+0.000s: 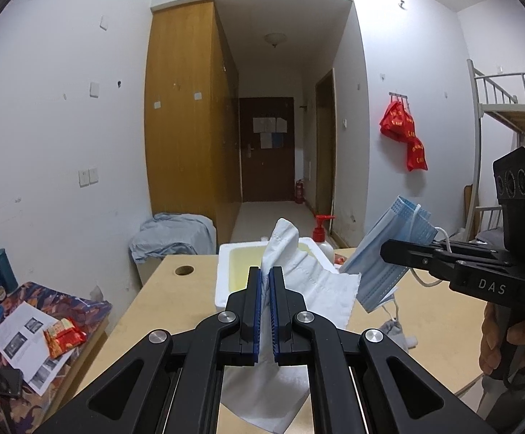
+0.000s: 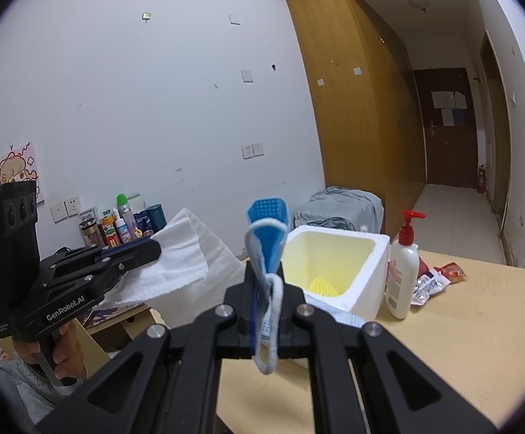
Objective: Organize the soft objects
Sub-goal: 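Carry the tissues and face mask over the white foam box with both tools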
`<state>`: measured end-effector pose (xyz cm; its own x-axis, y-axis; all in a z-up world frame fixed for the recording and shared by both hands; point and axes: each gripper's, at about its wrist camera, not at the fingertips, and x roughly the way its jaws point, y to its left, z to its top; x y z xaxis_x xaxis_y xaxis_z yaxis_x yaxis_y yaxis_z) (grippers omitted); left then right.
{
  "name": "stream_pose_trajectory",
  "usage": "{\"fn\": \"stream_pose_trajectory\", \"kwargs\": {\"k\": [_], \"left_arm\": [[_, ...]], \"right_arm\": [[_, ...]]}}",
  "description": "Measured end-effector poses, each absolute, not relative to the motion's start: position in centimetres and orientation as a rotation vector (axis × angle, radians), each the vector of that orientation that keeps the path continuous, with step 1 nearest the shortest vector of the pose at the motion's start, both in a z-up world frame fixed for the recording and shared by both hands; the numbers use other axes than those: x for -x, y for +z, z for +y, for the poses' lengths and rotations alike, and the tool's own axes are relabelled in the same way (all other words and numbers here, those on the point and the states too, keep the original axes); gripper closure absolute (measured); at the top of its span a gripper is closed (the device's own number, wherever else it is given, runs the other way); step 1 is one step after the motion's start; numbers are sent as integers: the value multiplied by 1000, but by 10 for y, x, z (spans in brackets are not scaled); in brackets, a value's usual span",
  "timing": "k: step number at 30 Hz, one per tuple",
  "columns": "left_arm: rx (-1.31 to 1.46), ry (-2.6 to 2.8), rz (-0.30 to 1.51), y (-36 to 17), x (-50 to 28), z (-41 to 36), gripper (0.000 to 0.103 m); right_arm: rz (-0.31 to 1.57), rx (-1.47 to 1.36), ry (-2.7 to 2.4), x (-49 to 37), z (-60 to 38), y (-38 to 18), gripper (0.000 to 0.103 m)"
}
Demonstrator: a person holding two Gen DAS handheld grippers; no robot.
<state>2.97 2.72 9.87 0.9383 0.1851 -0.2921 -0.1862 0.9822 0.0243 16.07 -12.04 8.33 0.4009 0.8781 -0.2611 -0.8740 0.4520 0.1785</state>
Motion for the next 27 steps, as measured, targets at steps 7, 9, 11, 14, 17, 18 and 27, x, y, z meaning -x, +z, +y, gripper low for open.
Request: {"fn": "stream_pose_trajectory", "kwargs": {"k": [7,9,11,14,17,18,27], "left_arm": [[11,189,281,109,-37,35,98],[13,185,277,112,-41,38,98],[15,186,274,113,-45,42,98],[16,181,275,117,-53,47,98],[11,176,274,119,-60,50,98],[8,174,275,120,-63,51,98],[0,137,288,124,-98,60,98]], "right_arm": [[321,-3,1106,-167,-111,95,94],[315,2,1107,-169,-107,97,94],[314,3,1105,-172,-104,100,94],[307,1,1101,-177,-100,104,94],[303,0,1100,-182,-95,106,94],[304,0,1100,-183,-94,107,94],[298,1,1093,-198,-82,109,94]]}}
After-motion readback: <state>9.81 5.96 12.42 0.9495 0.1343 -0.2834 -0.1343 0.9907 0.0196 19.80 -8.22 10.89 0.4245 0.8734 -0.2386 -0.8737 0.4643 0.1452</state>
